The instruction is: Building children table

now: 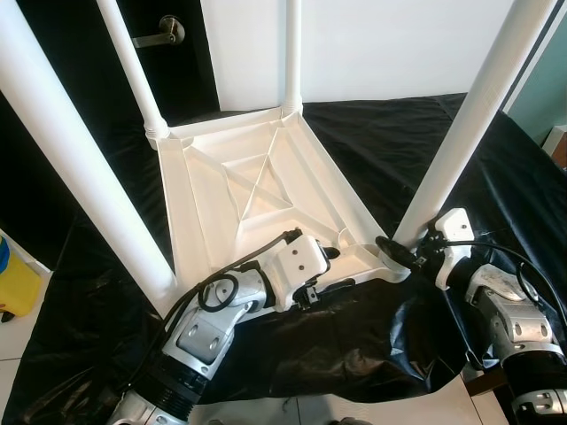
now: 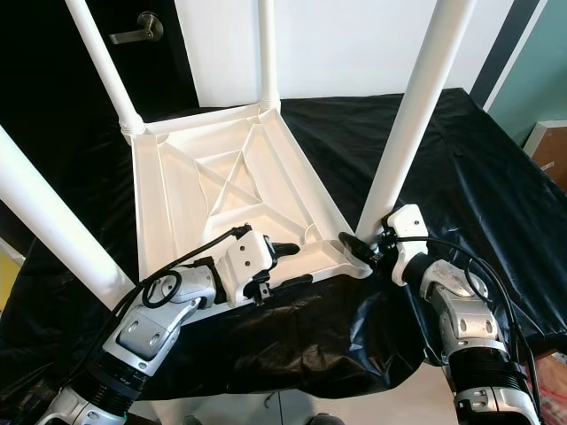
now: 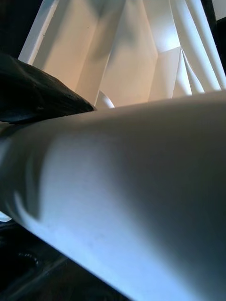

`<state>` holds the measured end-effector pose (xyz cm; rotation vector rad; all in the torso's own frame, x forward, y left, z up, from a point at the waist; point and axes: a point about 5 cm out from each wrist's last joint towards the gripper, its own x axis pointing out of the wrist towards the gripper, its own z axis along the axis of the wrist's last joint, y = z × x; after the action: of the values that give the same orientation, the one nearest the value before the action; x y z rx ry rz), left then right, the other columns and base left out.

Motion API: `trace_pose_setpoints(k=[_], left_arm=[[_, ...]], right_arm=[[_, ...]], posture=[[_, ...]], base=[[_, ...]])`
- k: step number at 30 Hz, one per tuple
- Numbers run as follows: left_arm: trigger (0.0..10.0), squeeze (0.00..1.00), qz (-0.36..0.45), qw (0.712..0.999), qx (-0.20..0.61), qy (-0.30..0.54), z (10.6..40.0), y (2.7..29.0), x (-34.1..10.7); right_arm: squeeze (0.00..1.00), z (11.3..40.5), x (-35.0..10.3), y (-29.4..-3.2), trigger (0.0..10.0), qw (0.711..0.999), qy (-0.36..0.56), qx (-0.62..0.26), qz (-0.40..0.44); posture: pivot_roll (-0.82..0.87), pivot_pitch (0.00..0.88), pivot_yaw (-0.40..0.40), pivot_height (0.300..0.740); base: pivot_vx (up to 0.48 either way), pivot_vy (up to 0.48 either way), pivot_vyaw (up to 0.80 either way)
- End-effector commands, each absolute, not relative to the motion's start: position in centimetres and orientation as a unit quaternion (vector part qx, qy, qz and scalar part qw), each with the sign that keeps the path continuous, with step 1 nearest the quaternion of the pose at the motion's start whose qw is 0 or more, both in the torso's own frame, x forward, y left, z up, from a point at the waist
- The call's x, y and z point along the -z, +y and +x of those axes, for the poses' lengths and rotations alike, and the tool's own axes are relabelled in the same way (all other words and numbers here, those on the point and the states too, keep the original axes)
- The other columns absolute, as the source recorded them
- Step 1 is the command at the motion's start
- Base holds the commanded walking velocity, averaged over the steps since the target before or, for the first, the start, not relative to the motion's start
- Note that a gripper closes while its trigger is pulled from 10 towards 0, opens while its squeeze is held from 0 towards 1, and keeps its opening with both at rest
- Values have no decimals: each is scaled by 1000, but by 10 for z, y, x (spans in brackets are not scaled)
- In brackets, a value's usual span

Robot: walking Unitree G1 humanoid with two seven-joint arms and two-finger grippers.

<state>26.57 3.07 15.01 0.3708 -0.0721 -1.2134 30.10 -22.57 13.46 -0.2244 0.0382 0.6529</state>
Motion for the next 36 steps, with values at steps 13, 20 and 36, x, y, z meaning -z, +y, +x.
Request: trace_pose_setpoints(k=[13,20,36], left_arm=[[10000,0,172,809,562,-28,264,30,-147],[10000,0,172,808,563,-25,262,31,-145],[10000,0,173,808,563,-27,263,31,-147]], right_arm=[[0,301,-128,-222,10000,967,10,-233,-105],[0,294,-123,-204,10000,984,-1,-154,-88],[0,277,-105,-166,10000,994,34,99,-6]], posture=[[-135,70,22,740],[-134,73,25,740],[-126,66,27,740]], base=[[0,0,0],[0,0,0],[0,0,0]])
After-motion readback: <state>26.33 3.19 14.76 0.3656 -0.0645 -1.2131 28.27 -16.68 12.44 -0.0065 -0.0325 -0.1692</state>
